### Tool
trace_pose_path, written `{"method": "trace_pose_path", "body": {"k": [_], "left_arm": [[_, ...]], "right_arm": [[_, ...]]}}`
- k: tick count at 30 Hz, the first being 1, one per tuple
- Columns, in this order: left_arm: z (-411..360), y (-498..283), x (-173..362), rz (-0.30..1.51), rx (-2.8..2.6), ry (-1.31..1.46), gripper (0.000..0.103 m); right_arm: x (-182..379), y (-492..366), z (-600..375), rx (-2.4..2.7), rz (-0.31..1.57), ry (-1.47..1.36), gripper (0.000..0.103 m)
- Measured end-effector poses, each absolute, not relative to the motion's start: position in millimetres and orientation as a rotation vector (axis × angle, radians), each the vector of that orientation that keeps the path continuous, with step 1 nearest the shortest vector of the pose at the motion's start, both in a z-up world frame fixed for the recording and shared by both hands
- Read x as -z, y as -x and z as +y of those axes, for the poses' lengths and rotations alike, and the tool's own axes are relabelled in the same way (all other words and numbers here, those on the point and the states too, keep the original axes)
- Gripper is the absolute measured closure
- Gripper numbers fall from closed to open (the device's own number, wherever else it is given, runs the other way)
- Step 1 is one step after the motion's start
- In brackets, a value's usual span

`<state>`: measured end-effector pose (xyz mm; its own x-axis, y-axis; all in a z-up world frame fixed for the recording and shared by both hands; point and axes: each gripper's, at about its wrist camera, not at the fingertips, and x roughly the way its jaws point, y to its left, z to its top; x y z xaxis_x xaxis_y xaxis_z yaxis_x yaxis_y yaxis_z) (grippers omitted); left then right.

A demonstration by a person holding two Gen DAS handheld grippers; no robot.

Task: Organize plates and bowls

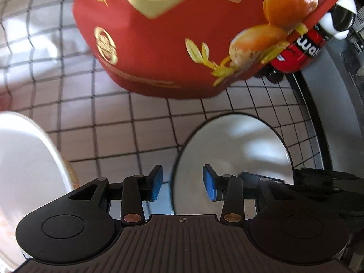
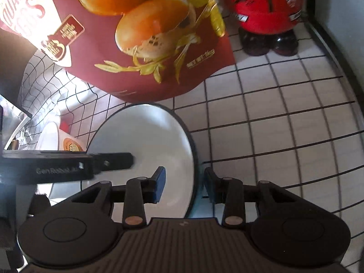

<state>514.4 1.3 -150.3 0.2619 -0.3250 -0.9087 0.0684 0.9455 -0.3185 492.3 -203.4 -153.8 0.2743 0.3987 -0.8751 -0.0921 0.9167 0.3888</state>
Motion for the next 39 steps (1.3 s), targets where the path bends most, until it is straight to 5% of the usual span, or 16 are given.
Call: {"method": "trace_pose_path", "body": {"k": [39], "left_arm": [[-17,-522,164,1.320,0.301,0.113,0.070]], "right_arm": [[164,-497,-202,-0.241,1.338,-0.385,0.062]]}}
